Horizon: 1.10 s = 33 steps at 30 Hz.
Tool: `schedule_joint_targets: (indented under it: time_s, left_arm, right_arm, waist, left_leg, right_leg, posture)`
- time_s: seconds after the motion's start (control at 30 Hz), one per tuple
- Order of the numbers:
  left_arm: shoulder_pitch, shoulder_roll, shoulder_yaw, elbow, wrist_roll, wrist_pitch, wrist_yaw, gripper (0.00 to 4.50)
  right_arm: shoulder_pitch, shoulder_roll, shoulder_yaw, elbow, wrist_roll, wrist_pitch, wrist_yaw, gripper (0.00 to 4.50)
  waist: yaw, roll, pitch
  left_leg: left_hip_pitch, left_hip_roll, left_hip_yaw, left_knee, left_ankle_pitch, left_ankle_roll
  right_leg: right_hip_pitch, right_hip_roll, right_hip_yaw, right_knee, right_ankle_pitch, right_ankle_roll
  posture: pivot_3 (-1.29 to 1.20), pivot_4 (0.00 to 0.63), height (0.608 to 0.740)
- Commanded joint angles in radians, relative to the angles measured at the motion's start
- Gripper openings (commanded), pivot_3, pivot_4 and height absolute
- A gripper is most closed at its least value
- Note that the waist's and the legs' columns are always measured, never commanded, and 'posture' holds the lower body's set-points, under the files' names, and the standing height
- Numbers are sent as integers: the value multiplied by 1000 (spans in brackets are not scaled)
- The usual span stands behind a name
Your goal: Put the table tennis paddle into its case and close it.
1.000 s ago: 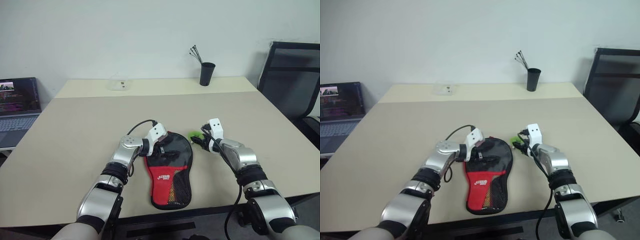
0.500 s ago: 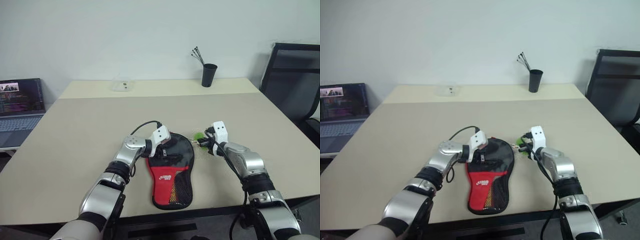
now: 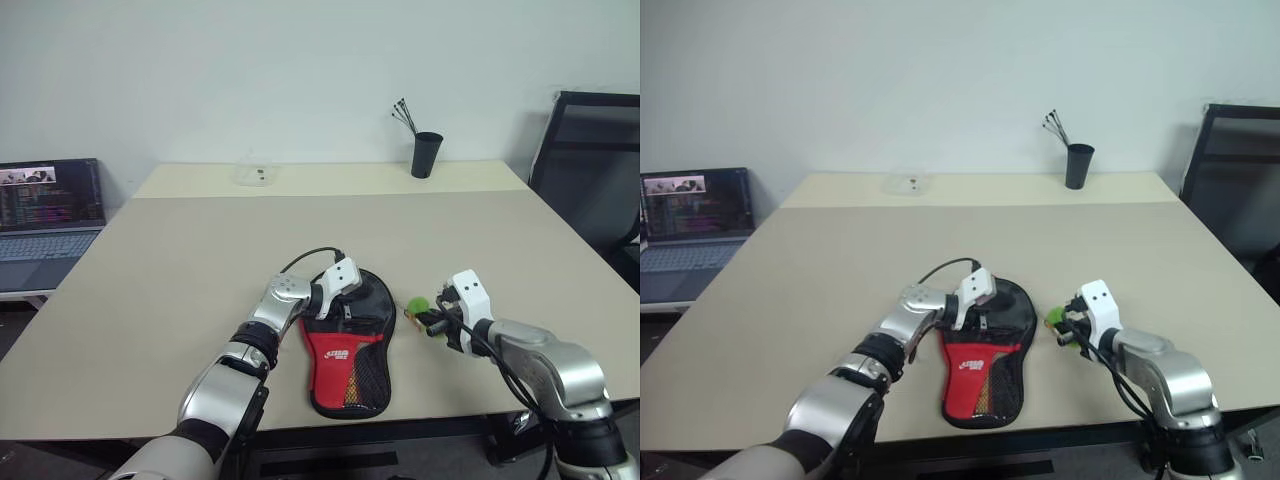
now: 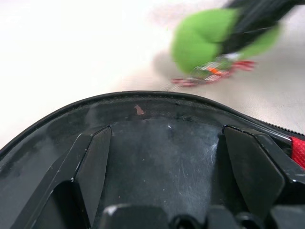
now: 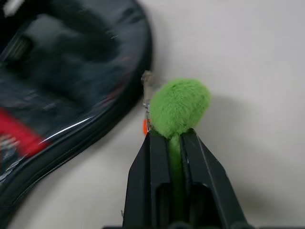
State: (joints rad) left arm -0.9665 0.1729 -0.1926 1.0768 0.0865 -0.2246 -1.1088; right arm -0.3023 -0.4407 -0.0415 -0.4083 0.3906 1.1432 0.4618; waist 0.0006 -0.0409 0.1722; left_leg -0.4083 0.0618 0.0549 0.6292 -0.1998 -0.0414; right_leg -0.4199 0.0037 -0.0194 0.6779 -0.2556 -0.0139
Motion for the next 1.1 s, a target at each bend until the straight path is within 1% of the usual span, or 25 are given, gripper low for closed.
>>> schedule_joint_targets:
  time_s: [0.03,0.33,0.47,0.67,0.87,1.1]
  left_arm:
    - [20,-21,-58,54,60,9,6,4070]
    - [9,-36,-66,78,78,-2,11,4070]
    - [7,-45,-71,85,81,-5,19,4070]
    - [6,-52,-74,88,86,-8,21,4070]
    - [1,-54,-73,91,95,-8,28,4070]
    - [-2,-48,-71,93,99,-11,39,4070]
  right_arm:
    - [48,-33,-42,-157,99,107,32,25]
    - [139,-96,-92,-299,234,232,67,25]
    - [202,-140,-124,-385,347,280,126,25]
    - [282,-134,-137,-460,491,303,149,25]
    - [339,-138,-91,-482,561,284,131,25]
    - [341,-90,-30,-524,634,281,64,25]
  waist:
    - [1,0,0]
    - [1,0,0]
    - [6,0,-1]
    - [9,-1,-4]
    - [7,-1,-5]
    - [6,0,-6]
  left_leg:
    - [0,0,0,0,0,0]
    - [-1,0,-1,0,-1,1]
    - [-4,-1,-3,0,-2,3]
    - [-8,-1,-6,0,-6,9]
    - [-5,-1,-10,1,-6,9]
    - [-4,0,-19,1,-6,9]
  right_leg:
    - [0,0,0,0,0,0]
    - [0,-1,-1,-2,0,0]
    - [0,-1,-3,-6,0,1]
    - [2,-1,-6,-15,1,2]
    - [7,-1,-10,-16,1,4]
    - [12,-1,-19,-18,0,3]
  posture:
    - [0,150,740]
    - [0,150,740]
    - [0,150,740]
    - [0,150,740]
    - [0,150,740]
    - [0,150,740]
